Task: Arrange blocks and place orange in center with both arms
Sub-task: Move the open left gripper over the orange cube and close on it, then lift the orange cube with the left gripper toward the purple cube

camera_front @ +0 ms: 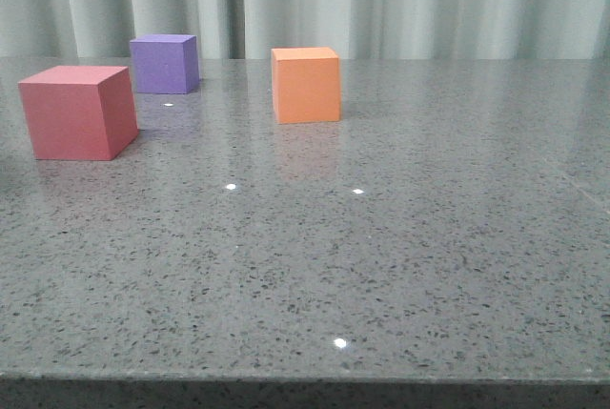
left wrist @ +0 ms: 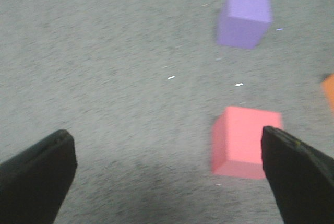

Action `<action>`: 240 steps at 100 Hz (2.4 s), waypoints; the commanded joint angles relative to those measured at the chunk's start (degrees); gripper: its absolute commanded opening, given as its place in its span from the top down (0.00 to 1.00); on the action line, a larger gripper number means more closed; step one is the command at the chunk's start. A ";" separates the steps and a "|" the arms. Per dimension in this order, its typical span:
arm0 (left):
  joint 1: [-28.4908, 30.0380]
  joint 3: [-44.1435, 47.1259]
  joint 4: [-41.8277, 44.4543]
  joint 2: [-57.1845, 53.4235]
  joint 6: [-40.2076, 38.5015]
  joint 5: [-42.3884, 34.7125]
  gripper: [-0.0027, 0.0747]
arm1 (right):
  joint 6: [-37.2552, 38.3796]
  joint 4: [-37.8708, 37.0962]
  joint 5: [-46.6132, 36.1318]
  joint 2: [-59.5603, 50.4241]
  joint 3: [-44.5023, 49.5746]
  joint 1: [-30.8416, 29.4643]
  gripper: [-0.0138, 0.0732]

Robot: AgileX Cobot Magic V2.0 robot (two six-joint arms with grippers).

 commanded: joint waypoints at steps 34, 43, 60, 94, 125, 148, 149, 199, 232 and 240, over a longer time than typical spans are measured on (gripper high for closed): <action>-19.50 -18.82 0.22 19.12 -8.61 -3.75 0.12 | -0.39 -1.02 -4.29 -0.07 -1.47 -0.39 0.92; -24.26 -23.87 4.76 25.27 -13.38 -3.75 0.12 | -0.39 -1.02 -4.29 -0.07 -1.47 -0.39 0.92; -30.92 -34.21 14.51 36.11 -23.33 -1.98 0.12 | -0.39 -1.02 -4.29 -0.07 -1.47 -0.39 0.92; -34.46 -53.61 21.39 52.74 -30.17 6.72 0.12 | -0.39 -1.02 -4.29 -0.07 -1.47 -0.39 0.92; -34.46 -55.86 26.93 56.72 -37.13 8.57 0.12 | -0.39 -1.02 -4.29 -0.07 -1.47 -0.39 0.92; -34.46 -55.86 27.08 59.65 -37.64 8.51 0.12 | -0.39 -1.02 -4.29 -0.07 -1.47 -0.39 0.92; -34.46 -55.86 27.08 59.59 -37.64 8.51 0.12 | -0.39 -1.02 -4.29 -0.07 -1.47 -0.39 0.92; -34.46 -55.86 27.08 63.13 -38.55 8.04 0.13 | -0.39 -1.02 -4.29 -0.07 -1.47 -0.39 0.92; -34.46 -56.28 26.98 63.13 -38.55 8.53 0.52 | -0.39 -1.02 -4.29 -0.07 -1.47 -0.39 0.92; -34.46 -56.81 26.98 62.84 -38.25 8.62 0.61 | -0.39 -1.02 -4.29 -0.07 -1.47 -0.39 0.92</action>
